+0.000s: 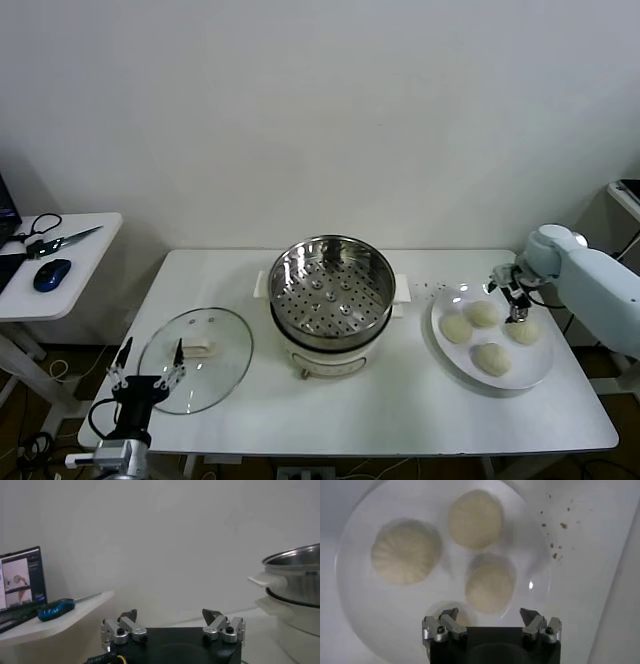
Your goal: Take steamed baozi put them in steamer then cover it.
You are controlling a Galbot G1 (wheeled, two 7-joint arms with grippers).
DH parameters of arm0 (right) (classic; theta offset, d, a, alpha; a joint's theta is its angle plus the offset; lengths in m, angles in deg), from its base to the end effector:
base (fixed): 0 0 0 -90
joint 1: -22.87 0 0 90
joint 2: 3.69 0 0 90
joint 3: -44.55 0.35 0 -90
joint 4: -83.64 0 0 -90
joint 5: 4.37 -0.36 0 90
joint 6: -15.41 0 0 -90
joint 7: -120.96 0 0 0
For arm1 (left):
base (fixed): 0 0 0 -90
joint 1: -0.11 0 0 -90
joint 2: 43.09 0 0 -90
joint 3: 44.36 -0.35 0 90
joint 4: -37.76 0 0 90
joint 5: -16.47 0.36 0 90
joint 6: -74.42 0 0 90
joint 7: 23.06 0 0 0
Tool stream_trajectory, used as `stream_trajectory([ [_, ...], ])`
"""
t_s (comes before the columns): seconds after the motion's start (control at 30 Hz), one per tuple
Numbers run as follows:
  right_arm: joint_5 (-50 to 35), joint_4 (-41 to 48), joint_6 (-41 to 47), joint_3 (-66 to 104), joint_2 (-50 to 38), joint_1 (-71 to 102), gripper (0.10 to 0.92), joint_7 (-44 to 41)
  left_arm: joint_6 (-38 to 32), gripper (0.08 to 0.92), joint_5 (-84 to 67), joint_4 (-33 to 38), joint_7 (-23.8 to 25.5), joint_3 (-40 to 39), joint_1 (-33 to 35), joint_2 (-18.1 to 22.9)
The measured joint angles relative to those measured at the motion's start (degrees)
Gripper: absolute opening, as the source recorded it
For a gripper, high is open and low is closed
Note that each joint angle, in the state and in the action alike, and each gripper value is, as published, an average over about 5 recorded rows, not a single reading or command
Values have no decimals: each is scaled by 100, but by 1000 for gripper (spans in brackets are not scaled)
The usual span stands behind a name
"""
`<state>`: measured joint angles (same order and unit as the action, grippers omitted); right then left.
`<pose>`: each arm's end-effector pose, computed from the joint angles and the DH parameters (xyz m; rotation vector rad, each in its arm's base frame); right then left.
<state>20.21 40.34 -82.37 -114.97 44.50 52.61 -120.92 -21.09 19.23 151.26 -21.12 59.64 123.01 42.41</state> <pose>0.5728 -0.2356 -0.2278 1.1595 -1.1841 1.5410 0.1606 0.0958 -0.3415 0.1988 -3.0469 -0.3667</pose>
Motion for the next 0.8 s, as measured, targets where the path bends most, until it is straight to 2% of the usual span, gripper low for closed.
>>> stream_trajectory([
  [0.5,262,634,-111,304,492,128,822,-23,5,823,15,-61,-5,29,16,-24],
  [0.8,272,718,-172,396,544,121,727,-116,10,823,18,-63,-17,29,17,-25],
])
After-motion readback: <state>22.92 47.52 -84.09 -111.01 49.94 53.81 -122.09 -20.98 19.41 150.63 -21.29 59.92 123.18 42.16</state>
